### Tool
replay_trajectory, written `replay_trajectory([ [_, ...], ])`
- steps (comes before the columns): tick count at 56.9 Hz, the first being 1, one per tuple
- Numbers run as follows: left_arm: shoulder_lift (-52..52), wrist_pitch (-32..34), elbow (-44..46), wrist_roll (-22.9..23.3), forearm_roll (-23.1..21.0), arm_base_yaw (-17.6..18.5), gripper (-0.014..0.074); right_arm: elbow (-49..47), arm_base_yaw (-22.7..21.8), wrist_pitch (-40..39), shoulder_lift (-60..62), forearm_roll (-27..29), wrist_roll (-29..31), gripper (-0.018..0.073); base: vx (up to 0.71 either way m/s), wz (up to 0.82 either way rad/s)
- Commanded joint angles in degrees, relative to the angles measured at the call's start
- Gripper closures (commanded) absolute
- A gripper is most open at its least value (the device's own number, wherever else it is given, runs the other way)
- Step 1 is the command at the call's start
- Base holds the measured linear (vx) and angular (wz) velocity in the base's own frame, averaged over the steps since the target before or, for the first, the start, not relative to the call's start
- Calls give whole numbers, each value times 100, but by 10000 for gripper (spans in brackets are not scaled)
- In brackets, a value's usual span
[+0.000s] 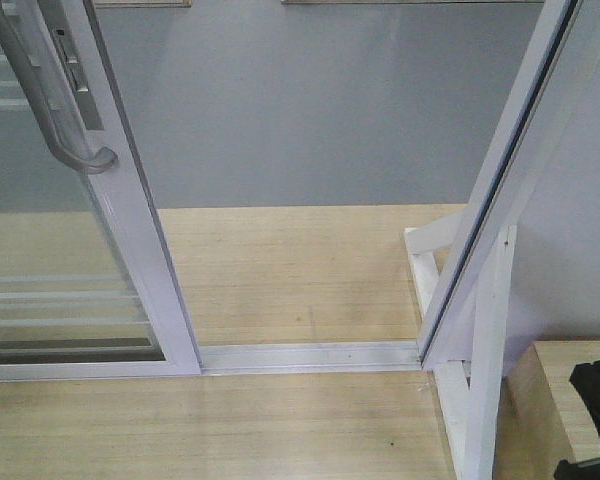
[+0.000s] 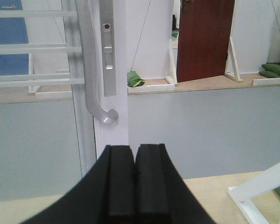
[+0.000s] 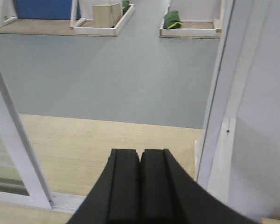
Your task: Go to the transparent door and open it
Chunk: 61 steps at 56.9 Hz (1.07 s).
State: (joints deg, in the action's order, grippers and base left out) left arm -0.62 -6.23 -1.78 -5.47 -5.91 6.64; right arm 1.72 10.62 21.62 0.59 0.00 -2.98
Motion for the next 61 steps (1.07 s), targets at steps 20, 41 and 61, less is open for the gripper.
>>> replay_trajectory([
  [20,-76,476,-56,-1,-40,24,599,17,-816,-436,86,0,59,558,0,0],
  [41,-76,476,-56,-1,-40,24,599,17,-815,-442,86,0,59,558,0,0],
  [61,-76,476,-56,-1,-40,24,599,17,-815,-442,86,0,59,558,0,0],
])
